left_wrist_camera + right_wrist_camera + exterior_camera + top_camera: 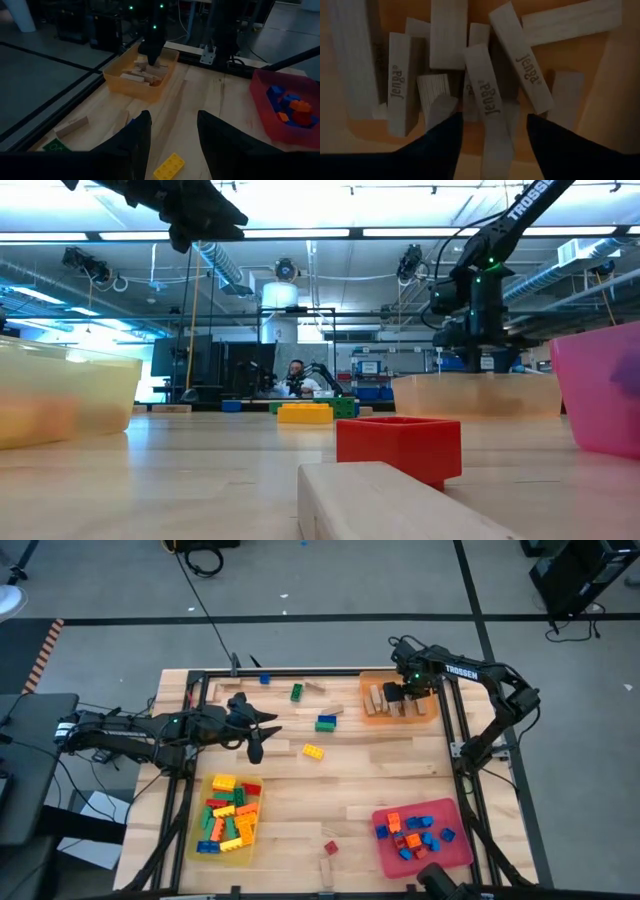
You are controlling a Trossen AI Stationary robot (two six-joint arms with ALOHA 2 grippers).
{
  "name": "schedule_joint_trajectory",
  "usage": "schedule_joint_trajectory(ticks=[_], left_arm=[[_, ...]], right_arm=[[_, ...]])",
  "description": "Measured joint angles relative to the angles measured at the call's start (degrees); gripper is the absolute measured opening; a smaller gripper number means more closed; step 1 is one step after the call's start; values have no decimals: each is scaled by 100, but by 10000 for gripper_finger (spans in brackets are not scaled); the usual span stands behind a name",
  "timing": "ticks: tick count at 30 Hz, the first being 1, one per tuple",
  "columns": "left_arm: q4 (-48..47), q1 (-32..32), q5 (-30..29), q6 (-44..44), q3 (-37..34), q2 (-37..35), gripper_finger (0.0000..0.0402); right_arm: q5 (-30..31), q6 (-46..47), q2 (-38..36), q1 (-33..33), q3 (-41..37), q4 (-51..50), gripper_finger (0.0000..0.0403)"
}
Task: Sort blocks by size
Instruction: Put the large yellow game piece into the yellow bin
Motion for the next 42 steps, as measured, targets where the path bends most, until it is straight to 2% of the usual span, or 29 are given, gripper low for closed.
schedule_joint_trajectory(ticks=[6,10,15,20,24,28,34,39,42], left_arm=[[0,0,-16,0,0,0,168],[2,0,-18,0,0,0,168],[2,0,-18,0,0,0,168],[28,0,-18,0,0,0,168],[26,0,-18,-4,0,0,168],[-16,0,90,-173,0,1,168],[-396,-2,554,-146,-1,5,198],[-435,0,545,-153,-11,95,240],[-364,-2,543,-387,-2,126,252]], right_arm=[[-274,-73,-80,13,0,-196,263],[-287,-57,-464,112,0,-453,269],[-67,194,-1387,389,0,-680,260],[30,895,-2536,916,2,-671,248],[340,1569,-3200,1590,2,-658,245],[764,2239,-3460,2441,2,-656,245],[1247,3237,-3300,3770,2,-652,245],[1835,3822,-3049,4894,2,-652,242],[2233,4018,-2927,5583,2,-647,243]])
